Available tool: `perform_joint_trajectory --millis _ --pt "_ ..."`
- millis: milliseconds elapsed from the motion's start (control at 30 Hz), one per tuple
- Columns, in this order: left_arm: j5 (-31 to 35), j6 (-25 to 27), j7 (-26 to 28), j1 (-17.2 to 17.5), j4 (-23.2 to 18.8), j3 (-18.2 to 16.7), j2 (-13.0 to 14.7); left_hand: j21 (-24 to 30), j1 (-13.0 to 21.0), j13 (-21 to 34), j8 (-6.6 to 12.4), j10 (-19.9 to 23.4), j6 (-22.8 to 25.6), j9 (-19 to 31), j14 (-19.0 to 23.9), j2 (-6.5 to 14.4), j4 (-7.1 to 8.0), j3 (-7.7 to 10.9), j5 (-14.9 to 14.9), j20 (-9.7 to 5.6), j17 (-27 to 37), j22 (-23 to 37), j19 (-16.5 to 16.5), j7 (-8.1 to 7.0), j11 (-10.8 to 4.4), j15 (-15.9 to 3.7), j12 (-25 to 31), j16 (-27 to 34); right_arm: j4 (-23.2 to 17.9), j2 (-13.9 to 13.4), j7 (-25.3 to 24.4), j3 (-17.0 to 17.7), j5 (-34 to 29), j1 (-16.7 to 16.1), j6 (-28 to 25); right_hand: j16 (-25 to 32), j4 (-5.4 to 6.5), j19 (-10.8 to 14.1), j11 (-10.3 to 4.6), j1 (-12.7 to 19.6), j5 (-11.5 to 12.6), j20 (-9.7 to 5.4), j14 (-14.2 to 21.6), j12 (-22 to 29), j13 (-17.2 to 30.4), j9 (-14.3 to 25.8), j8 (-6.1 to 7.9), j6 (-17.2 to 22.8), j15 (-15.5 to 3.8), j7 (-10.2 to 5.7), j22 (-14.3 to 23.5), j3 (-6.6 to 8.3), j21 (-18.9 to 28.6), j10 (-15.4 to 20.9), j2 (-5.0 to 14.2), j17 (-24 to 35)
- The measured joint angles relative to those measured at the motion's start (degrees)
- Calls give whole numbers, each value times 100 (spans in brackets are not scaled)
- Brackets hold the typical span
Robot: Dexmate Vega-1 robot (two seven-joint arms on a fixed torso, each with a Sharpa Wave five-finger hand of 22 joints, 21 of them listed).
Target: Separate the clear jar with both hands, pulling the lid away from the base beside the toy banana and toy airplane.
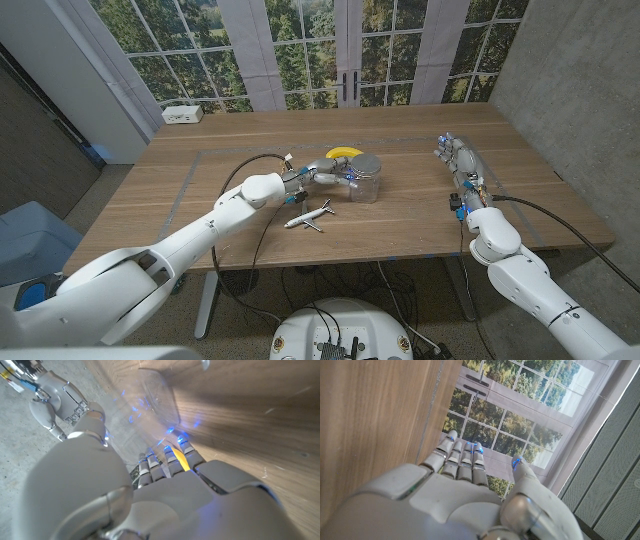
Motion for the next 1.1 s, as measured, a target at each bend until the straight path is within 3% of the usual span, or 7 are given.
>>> perform_joint_trajectory --millis 67,200,433,633,800,900,1100 --pt "-11 -2 226 72 32 -41 -75 26 104 74 247 413 307 55 363 -57 8 23 57 -30 0 0 157 22 159 -8 187 76 9 1 -1 0 -13 22 -9 0 13 0 0 -28 0 0 0 0 0 0 0 0 0 0 0 -13 0 0 28 0" --pt "-35 -1 526 164 55 -100 -162 87 128 80 563 666 655 101 940 -52 -18 48 152 -111 38 2 443 221 392 -23 521 224 29 2 -2 -1 -20 45 -23 0 24 0 0 -28 0 0 0 0 0 0 0 0 0 0 0 -24 0 0 28 0" --pt "-80 14 1162 389 94 -215 -390 250 249 80 630 819 1033 101 2032 -175 -135 165 328 -271 151 42 1186 230 405 -6 998 675 68 3 -2 -17 -30 95 -45 0 24 0 0 -29 -29 0 0 0 0 0 0 0 0 0 0 -24 0 0 29 0" --pt "-119 -91 1562 505 148 -286 -546 417 504 80 635 1299 1453 101 2442 -431 -185 215 339 -446 151 108 1638 635 863 398 1036 1103 96 6 -1 -22 -32 122 -50 -24 40 1 1 -107 -28 1 -1 0 0 0 0 21 42 21 0 -40 0 1 71 0" --pt "-158 -141 1679 538 187 -314 -633 609 577 80 658 1424 1590 101 2593 -505 -185 215 339 -525 150 140 2007 772 988 548 1150 1281 115 9 4 -23 -34 135 -50 -24 55 41 21 -149 -28 41 -1 -36 0 0 0 21 42 21 0 -55 0 21 28 -4" --pt "-204 -177 1692 539 213 -326 -675 763 622 79 658 1643 1777 101 2727 -552 -184 214 339 -644 150 161 2252 959 1207 627 1151 1459 129 11 9 -23 -34 137 -41 -24 38 41 21 -149 -28 41 -1 -36 0 0 0 20 42 20 0 -73 0 21 28 -14" --pt "-261 -257 1626 495 250 -329 -724 1093 697 79 659 1983 2084 99 3011 -629 -133 161 339 -608 152 236 2479 1268 1547 658 1152 1633 140 16 16 -15 -33 134 6 -24 31 41 21 -149 -50 41 -1 -36 0 0 0 20 41 20 0 -79 -44 20 28 -13"
